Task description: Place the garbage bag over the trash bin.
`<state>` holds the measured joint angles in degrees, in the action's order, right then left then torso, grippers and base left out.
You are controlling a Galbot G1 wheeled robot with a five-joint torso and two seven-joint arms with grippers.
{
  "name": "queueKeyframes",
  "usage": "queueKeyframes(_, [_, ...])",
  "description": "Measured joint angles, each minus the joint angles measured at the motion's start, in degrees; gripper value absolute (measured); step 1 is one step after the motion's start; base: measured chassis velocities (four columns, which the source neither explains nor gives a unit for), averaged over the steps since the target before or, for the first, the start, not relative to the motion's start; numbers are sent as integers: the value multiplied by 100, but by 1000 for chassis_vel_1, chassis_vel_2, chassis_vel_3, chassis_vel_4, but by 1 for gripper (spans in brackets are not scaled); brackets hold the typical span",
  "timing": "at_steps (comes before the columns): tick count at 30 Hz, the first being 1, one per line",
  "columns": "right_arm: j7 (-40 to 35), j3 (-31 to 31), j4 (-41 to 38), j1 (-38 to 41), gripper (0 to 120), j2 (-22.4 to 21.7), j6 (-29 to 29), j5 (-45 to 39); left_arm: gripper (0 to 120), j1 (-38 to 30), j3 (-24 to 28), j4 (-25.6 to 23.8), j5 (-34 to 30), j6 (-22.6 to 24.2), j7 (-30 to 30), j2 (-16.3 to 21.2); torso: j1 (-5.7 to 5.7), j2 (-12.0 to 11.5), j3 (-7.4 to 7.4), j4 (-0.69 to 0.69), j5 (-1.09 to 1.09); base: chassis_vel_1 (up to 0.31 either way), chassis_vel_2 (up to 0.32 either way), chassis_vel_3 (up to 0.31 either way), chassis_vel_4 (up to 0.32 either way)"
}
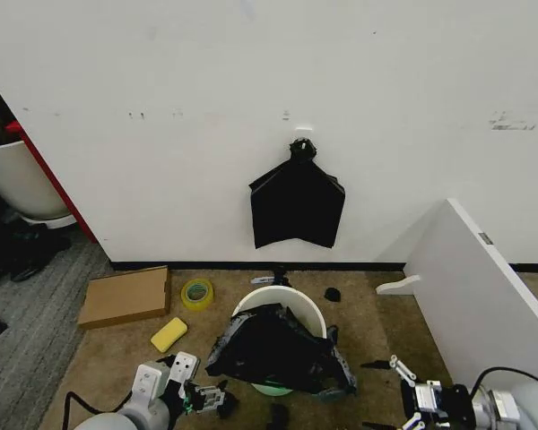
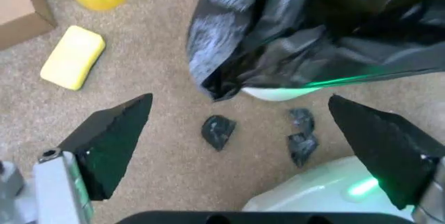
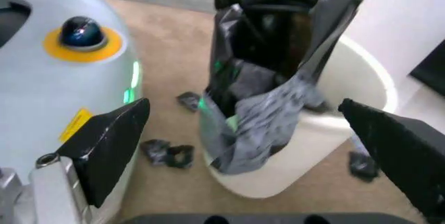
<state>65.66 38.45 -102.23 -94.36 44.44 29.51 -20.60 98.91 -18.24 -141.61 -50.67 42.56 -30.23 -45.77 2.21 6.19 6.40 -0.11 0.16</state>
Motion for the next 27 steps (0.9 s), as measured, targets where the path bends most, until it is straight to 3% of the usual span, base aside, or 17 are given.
queueKeyframes(4, [-604,-72,-417,72,100,-25,-115,-377,100,-122,5,-188,-297,-13,-245,-157,0,0,0,-1,-1,0,0,0,0])
queueKeyframes(5, [-1280,-232,-656,120,100,-41,-321,-502,100,-185,-2,-196,-326,-65,-302,-235,0,0,0,-1,-2,0,0,0,0])
queueKeyframes(6, [-1280,-232,-656,120,100,-41,-321,-502,100,-185,-2,-196,-326,-65,-302,-235,0,0,0,-1,-2,0,0,0,0])
queueKeyframes(11, [-4918,-1693,-1566,950,100,-77,-2519,-1204,100,-286,65,-181,641,-1199,-91,-579,0,0,0,0,-2,0,0,0,0])
queueKeyframes(12, [-5421,-2006,-1572,1247,100,-50,-2898,-1364,100,-290,72,-123,796,-1402,-69,-658,0,0,0,0,0,0,0,0,0])
queueKeyframes(14, [-5712,-2230,-1542,1497,100,-25,-3194,-1462,100,-301,71,-63,891,-1555,-59,-740,0,0,0,0,0,0,0,0,0])
queueKeyframes(15, [-6071,-2634,-1372,2054,100,30,-3741,-1614,100,-326,55,25,962,-1727,-58,-895,0,0,0,0,-2,0,0,0,0])
queueKeyframes(16, [-6458,-3267,-864,3228,100,209,-4902,-1941,100,-309,13,133,1020,-1893,-105,-1105,1,0,1,3,-2,0,0,0,0])
queueKeyframes(18, [-6417,-3526,-446,3820,100,358,-5732,-2014,100,-241,-40,193,1142,-2048,-145,-1114,0,-1,1,4,-2,0,0,0,0])
queueKeyframes(19, [-6417,-3526,-446,3820,100,358,-5732,-2014,100,-241,-40,193,1142,-2048,-145,-1114,0,-1,1,4,-2,0,0,0,0])
queueKeyframes(22, [-5499,-3709,131,4347,100,529,-6486,-1710,100,-214,-196,244,1268,-2245,-169,-1116,1,0,1,1,-1,0,0,0,0])
queueKeyframes(24, [-5034,-3912,394,4561,100,648,-6629,-1462,100,-261,-290,250,1275,-2289,-196,-1217,1,0,1,-1,-2,0,0,0,0])
queueKeyframes(27, [-4947,-4066,527,4672,100,786,-6656,-1404,100,-279,-306,252,1273,-2321,-223,-1318,1,0,1,-1,0,0,0,0,0])
